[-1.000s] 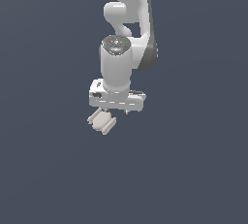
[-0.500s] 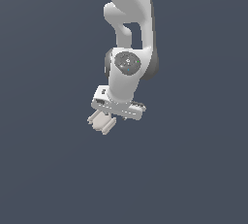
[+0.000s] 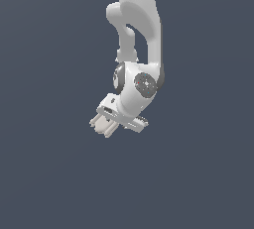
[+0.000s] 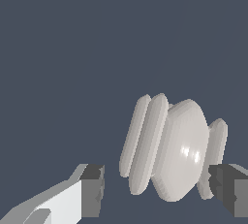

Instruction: Pick up the object and move it to a goal position.

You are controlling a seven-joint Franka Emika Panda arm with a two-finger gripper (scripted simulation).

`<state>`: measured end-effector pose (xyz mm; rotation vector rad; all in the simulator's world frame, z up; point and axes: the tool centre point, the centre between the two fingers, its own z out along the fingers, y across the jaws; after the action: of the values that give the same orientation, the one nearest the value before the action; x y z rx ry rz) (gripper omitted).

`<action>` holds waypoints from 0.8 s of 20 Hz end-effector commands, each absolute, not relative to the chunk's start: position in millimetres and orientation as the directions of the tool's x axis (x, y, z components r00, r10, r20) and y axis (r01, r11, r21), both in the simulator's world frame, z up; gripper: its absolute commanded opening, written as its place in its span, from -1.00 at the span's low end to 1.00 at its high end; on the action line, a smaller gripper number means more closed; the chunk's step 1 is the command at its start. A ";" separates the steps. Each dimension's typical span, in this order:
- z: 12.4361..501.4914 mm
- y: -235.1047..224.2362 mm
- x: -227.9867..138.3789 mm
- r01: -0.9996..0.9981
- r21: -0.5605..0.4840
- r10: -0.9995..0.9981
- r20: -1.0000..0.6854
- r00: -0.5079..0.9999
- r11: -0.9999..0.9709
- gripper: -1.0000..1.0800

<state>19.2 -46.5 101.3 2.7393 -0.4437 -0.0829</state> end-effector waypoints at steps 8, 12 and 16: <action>79.3 -57.2 25.3 -0.386 0.538 -0.395 0.104 0.913 -0.749 0.62; 74.0 -60.9 29.4 -0.424 0.598 -0.409 0.169 0.897 -0.680 0.62; 71.5 -63.3 33.7 -0.456 0.639 -0.410 0.232 0.882 -0.619 0.62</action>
<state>31.9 -62.1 72.0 2.3467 -0.6091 0.0593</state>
